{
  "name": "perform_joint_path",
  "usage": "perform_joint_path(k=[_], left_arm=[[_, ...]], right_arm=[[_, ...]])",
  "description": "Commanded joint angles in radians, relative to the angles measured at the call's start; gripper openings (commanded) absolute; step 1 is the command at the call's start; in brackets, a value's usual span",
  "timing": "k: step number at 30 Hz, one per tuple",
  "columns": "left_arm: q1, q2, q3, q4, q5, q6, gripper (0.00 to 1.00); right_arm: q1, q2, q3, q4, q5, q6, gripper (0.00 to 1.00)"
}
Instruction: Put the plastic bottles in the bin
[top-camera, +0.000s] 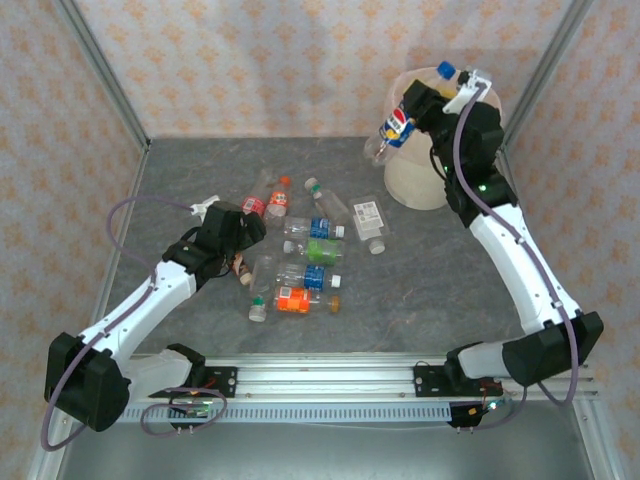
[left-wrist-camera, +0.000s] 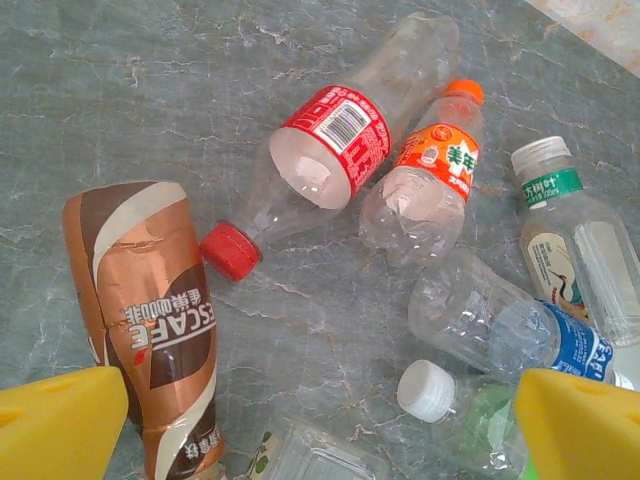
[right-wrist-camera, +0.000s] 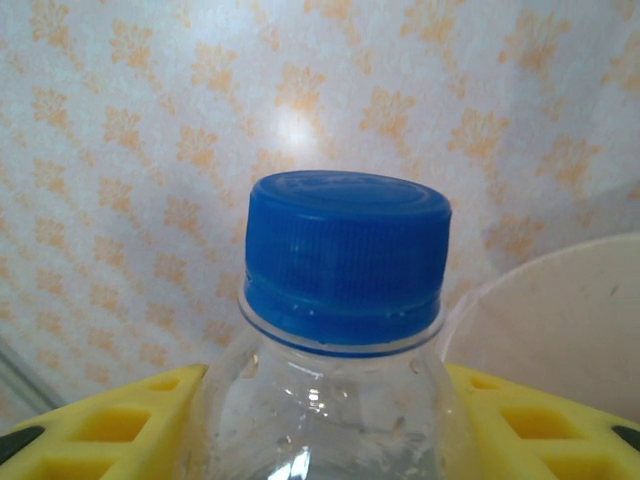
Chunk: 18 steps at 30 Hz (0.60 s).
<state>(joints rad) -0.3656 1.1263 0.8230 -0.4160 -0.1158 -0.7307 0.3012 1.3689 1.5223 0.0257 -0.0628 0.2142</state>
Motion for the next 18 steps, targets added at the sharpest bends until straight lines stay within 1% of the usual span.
perform_joint_path(k=[1,5,9,13,15,18], left_arm=[[0.007,-0.027,0.017,-0.028,-0.030,0.024,1.00],[0.007,-0.043,0.006,-0.024,-0.034,0.028,1.00],[0.007,-0.053,0.001,-0.028,-0.049,0.019,1.00],[0.007,-0.073,-0.015,-0.018,-0.059,0.008,1.00],[0.007,-0.082,-0.025,-0.007,-0.057,0.011,1.00],[0.008,-0.083,-0.027,-0.004,-0.041,0.020,1.00]], right_arm=[[-0.026,0.054,0.143,-0.079,0.059,-0.087,0.56],[-0.067,0.149,0.323,-0.196,0.102,-0.145,0.56],[-0.115,0.228,0.478,-0.271,0.148,-0.195,0.56],[-0.141,0.310,0.652,-0.383,0.201,-0.237,0.56],[-0.147,0.339,0.703,-0.410,0.249,-0.273,0.56],[-0.158,0.378,0.706,-0.383,0.333,-0.374,0.56]])
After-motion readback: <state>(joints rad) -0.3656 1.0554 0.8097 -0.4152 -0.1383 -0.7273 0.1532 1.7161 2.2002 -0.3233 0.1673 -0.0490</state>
